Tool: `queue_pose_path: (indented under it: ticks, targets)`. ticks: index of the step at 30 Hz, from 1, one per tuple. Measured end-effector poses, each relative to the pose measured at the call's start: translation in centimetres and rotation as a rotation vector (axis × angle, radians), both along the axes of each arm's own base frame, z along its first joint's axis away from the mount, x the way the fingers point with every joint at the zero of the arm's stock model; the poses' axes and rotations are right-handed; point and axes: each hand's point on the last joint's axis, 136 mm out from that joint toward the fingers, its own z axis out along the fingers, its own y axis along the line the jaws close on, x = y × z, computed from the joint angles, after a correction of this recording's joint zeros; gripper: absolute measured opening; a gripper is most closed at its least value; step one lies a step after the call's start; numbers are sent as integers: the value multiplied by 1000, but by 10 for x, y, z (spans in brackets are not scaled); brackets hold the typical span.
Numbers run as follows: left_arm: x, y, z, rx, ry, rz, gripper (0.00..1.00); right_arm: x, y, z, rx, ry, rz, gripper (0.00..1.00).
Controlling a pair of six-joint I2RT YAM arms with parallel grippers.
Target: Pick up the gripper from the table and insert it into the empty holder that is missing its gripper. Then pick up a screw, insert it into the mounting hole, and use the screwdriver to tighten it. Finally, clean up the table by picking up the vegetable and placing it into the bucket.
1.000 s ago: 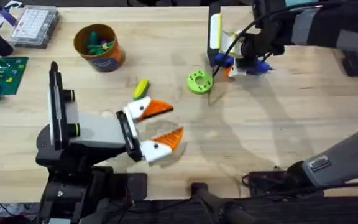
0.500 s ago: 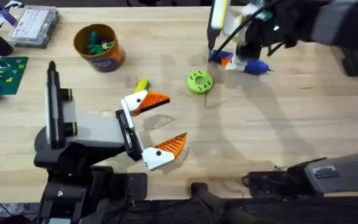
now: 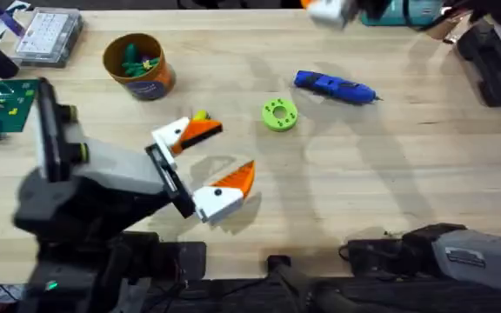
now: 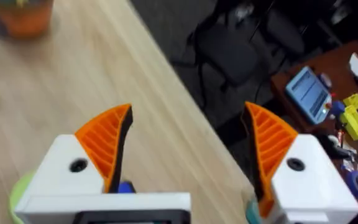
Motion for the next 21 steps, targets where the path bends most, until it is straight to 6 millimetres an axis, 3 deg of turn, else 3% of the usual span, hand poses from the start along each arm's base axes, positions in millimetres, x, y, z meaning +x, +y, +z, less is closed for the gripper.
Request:
queue_pose_path:
  ticks: [3, 7, 13, 21]
  targets:
    - [5, 7, 10, 56, 26, 56, 986, -2, 4, 30, 134, -20, -15, 996]
    - [16, 19, 20, 163, 73, 132, 986, -11, 5, 36, 287, 94, -59, 995]
    - [26, 38, 26, 344, 196, 203, 986, -43, -13, -3, 394, 440, -262, 995]
    - [40, 53, 33, 465, 285, 248, 987, -87, -37, -40, 352, 667, -438, 995]
